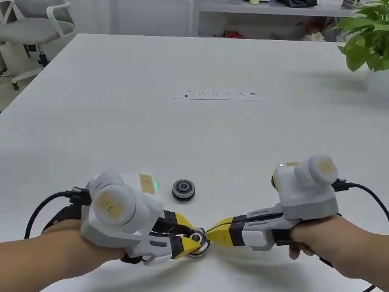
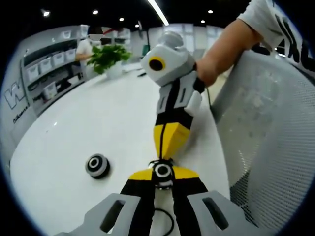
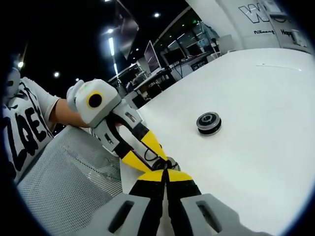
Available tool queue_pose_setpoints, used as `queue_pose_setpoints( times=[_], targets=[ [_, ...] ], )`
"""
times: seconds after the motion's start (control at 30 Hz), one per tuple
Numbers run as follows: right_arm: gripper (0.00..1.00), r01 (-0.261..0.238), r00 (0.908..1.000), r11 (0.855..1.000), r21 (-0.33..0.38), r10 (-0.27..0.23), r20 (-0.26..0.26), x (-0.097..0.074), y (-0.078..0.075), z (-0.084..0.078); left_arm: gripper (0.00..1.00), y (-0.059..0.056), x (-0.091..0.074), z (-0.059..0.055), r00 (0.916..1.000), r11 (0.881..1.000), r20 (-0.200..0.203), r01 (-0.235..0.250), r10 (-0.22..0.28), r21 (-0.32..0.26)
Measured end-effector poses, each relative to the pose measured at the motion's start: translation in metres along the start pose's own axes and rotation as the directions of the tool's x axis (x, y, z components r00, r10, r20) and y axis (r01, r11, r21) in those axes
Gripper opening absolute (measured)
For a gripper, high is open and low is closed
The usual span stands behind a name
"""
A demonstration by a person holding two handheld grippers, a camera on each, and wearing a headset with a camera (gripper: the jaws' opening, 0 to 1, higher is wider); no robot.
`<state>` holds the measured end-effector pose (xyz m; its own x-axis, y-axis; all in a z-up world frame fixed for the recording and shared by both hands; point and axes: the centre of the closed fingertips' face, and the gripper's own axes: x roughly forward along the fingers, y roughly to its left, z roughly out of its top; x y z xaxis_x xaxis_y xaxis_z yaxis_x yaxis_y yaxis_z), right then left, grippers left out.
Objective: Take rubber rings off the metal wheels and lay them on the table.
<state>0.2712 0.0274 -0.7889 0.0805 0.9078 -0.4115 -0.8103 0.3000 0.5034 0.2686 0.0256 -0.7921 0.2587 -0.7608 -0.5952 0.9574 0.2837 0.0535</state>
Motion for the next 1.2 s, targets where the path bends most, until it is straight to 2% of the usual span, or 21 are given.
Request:
queue_pose_setpoints(
  times=[0.1,0.13,0.27,0.43,0.53,0.67,0.73,0.87,0.93,0.97,1.2],
  targets=[
    [0.0,-0.016,0.9999,1.0,0.003,0.016,0.002,0.001,0.002,0.001,0.12,-0.001,0.001,0.001,1.0,1.0,0.001,0.004,-0.004,0.002],
    [0.0,-0.045,0.999,0.999,0.0,0.045,0.003,0.003,0.009,0.001,0.12,-0.001,0.001,0.001,1.0,1.0,0.0,0.003,-0.003,0.004],
    [0.0,-0.034,0.9994,0.999,-0.031,0.034,-0.005,0.005,0.008,0.003,0.12,-0.001,0.001,0.001,1.0,1.0,0.003,0.005,-0.005,-0.001],
    [0.0,-0.026,0.9996,0.999,-0.023,0.026,-0.004,0.002,0.005,0.001,0.13,-0.001,0.001,0.001,0.9999,1.0,0.009,0.012,-0.012,0.005],
    [0.0,-0.025,0.9997,0.999,-0.023,0.025,-0.002,0.001,0.005,0.002,0.14,-0.002,0.0,0.001,0.9997,1.0,0.013,0.021,-0.02,-0.011],
    [0.0,-0.028,0.9996,0.999,-0.021,0.029,0.005,-0.001,0.006,0.004,0.17,-0.003,-0.003,0.001,0.9996,1.0,0.011,0.026,-0.026,0.005],
    [0.0,-0.031,0.9995,0.999,-0.021,0.031,0.007,-0.002,0.006,0.005,0.22,-0.007,-0.006,0.003,0.9987,0.999,0.021,0.048,-0.047,-0.019],
    [0.0,-0.037,0.9993,0.999,-0.019,0.037,0.01,-0.004,0.008,0.005,0.23,-0.01,-0.012,0.007,0.9982,0.999,0.033,0.051,-0.051,-0.011],
    [0.0,-0.038,0.9992,0.999,-0.017,0.039,0.014,-0.005,0.008,0.007,0.25,-0.01,-0.016,0.011,0.9971,0.998,0.053,0.055,-0.054,-0.017],
    [0.0,-0.039,0.9991,0.999,-0.017,0.04,0.015,-0.005,0.009,0.008,0.27,-0.011,-0.018,0.014,0.9955,0.997,0.074,0.062,-0.059,-0.041],
    [0.0,-0.043,0.9986,0.999,-0.019,0.044,0.029,-0.008,0.011,0.014,0.33,-0.007,-0.033,0.018,0.9941,0.998,0.102,0.041,-0.036,-0.047]
  ],
)
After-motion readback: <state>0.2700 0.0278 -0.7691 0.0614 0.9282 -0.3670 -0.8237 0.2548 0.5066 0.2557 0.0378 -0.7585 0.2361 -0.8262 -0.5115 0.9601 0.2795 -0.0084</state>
